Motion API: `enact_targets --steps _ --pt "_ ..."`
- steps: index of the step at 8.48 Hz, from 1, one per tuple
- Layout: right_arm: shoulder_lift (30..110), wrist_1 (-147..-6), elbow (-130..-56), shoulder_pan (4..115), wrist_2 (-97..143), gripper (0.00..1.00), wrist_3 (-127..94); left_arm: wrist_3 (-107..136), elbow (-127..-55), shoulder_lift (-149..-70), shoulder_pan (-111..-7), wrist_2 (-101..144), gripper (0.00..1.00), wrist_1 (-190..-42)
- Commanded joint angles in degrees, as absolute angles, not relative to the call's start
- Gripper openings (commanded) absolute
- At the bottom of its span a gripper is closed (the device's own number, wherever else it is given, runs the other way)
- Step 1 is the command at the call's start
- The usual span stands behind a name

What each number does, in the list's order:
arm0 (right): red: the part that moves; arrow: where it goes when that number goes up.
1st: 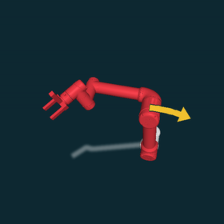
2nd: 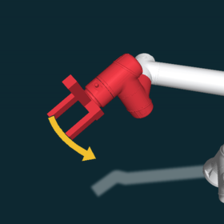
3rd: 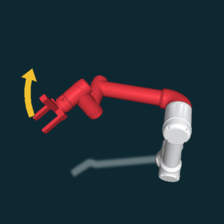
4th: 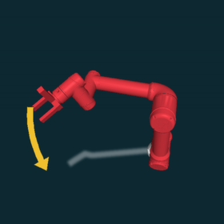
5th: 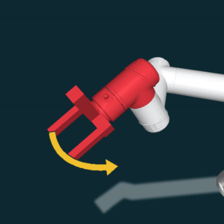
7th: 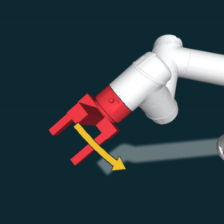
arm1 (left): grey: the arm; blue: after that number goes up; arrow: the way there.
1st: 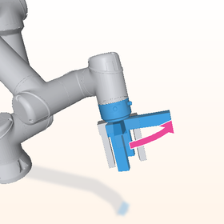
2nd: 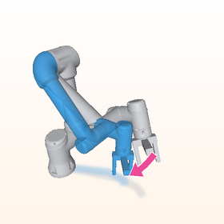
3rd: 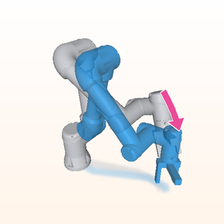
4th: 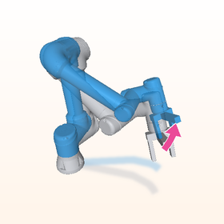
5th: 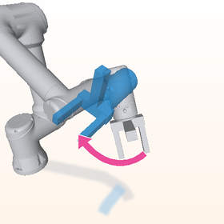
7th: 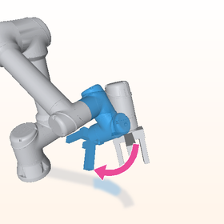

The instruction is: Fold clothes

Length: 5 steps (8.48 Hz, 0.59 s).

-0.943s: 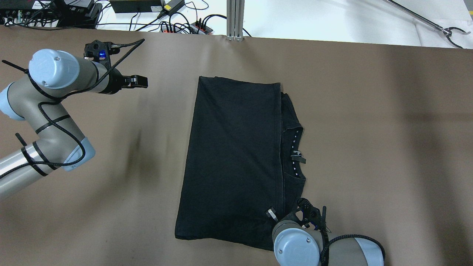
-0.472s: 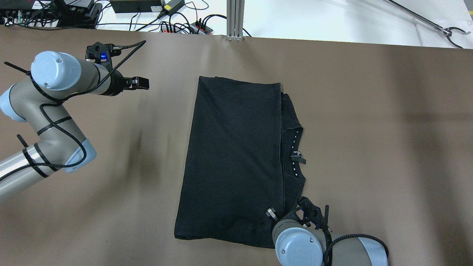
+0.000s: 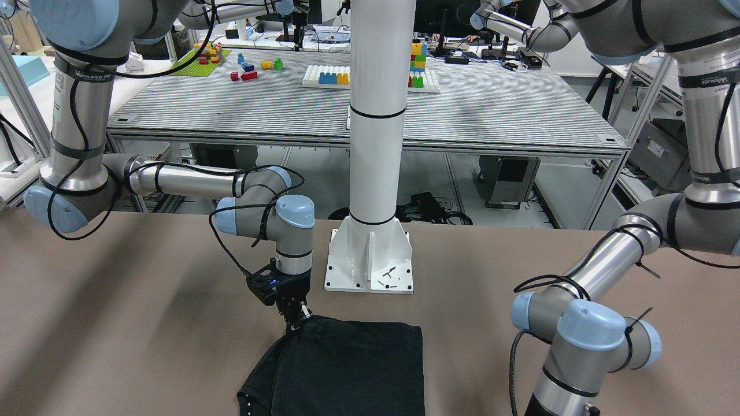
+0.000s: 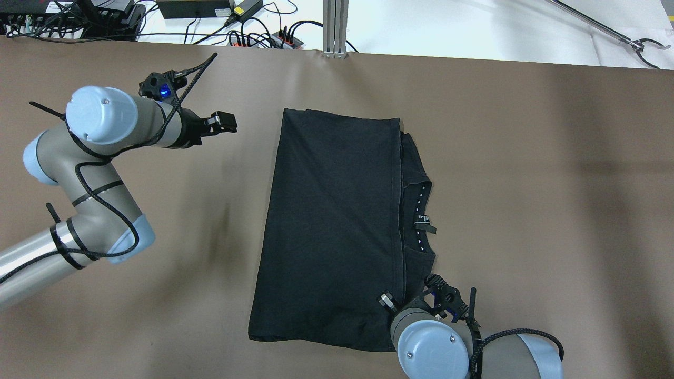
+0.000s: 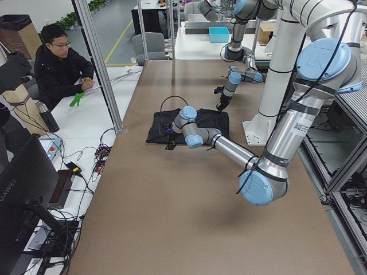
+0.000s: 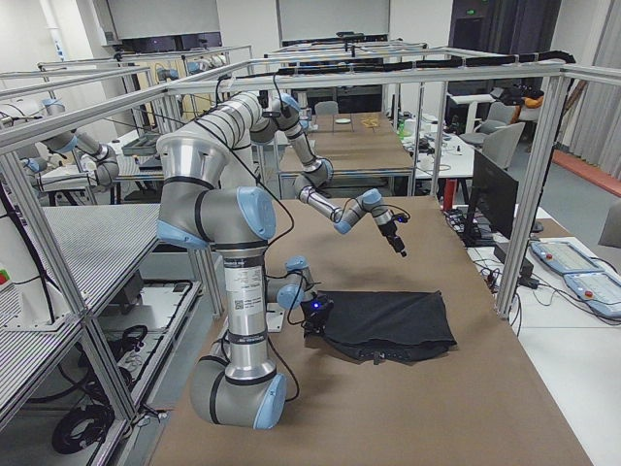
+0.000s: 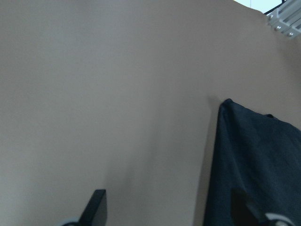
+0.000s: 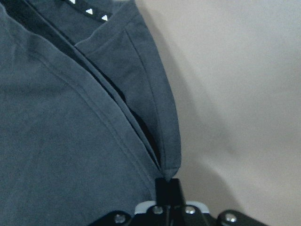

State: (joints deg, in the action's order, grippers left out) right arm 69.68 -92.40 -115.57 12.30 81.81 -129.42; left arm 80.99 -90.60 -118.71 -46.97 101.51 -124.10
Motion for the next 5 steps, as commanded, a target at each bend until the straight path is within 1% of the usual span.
enact_targets --steps 1,2,3,4,5 --pt "69.78 -92.46 -115.84 12.75 82.18 0.0 -125.95 98.3 -99.98 -114.38 -34.96 91.72 0.93 -124.01" --pt "69.79 -92.37 -115.84 12.74 82.18 0.0 -125.95 100.61 -104.11 -111.47 -28.19 86.8 0.93 -123.75" --pt "69.7 -92.37 -115.84 12.74 82.18 0.0 -125.95 104.2 -107.11 -110.31 -23.34 82.66 0.89 -121.14" --pt "69.7 -92.37 -115.84 12.74 82.09 0.0 -125.95 106.24 -108.62 -110.04 -18.68 79.83 0.82 -117.98" --pt "69.7 -92.37 -115.84 12.74 82.0 0.0 -125.95 108.61 -108.46 -109.95 -14.89 77.19 0.74 -117.78"
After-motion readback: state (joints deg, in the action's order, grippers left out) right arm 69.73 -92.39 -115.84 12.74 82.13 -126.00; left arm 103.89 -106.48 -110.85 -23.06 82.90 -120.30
